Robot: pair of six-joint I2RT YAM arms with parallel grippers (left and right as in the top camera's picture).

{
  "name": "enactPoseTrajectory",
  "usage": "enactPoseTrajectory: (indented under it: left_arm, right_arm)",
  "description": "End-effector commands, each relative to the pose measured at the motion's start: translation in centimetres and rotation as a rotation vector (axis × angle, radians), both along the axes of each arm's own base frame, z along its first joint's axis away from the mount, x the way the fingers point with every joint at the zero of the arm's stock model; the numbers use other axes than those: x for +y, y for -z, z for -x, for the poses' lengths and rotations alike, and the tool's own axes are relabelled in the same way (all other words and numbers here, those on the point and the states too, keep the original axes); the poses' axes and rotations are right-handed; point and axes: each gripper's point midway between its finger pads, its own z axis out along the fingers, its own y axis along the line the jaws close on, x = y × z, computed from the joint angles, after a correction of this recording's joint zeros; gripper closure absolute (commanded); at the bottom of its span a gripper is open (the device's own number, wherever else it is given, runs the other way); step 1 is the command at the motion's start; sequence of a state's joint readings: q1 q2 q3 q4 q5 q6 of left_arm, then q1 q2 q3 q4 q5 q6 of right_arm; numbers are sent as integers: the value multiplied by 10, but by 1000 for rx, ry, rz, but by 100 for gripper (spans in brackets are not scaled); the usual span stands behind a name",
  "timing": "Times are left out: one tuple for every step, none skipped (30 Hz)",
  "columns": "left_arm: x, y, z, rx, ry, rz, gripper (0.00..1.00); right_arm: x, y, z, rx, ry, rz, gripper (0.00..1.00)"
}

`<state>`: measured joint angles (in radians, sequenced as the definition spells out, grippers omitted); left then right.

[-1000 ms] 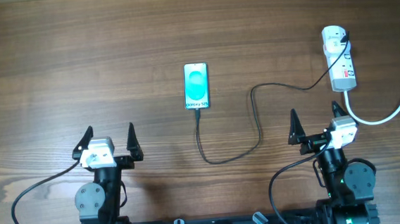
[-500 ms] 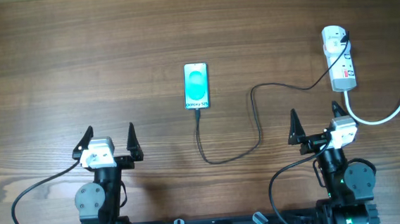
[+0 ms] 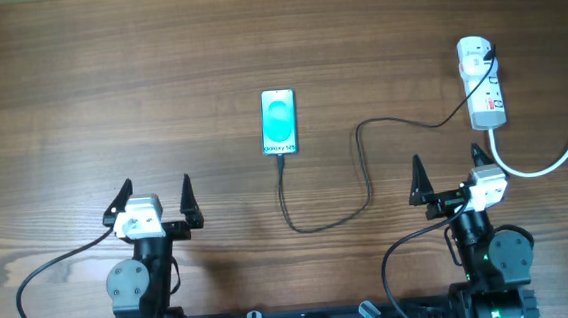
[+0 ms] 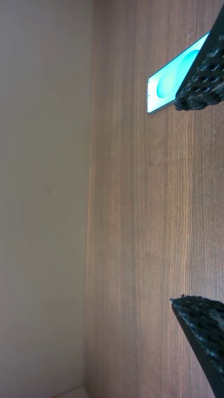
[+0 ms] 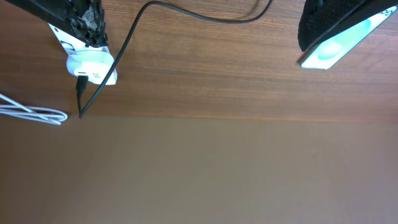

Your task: Plug charger to phone and switch on socket

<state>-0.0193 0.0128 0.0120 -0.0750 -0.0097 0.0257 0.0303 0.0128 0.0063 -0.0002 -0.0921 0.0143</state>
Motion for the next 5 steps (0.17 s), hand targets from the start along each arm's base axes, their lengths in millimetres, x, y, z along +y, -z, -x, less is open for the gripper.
enactPoseTrajectory:
  left_arm:
    - [-3, 1, 0, -4, 16, -18, 0]
    - [-3, 1, 0, -4, 16, -18, 0]
    - [-3, 1, 0, -4, 17, -18, 0]
    - [-3, 1, 0, -4, 16, -18, 0]
    - [-3, 1, 0, -4, 16, -18, 0]
  right_arm:
    - [0, -2, 0, -9, 4, -13, 0]
    - [0, -2, 0, -9, 4, -13, 0]
    - [0, -2, 0, -9, 4, -12, 0]
    - [0, -2, 0, -9, 4, -12, 0]
    - [0, -2, 0, -9, 4, -12, 0]
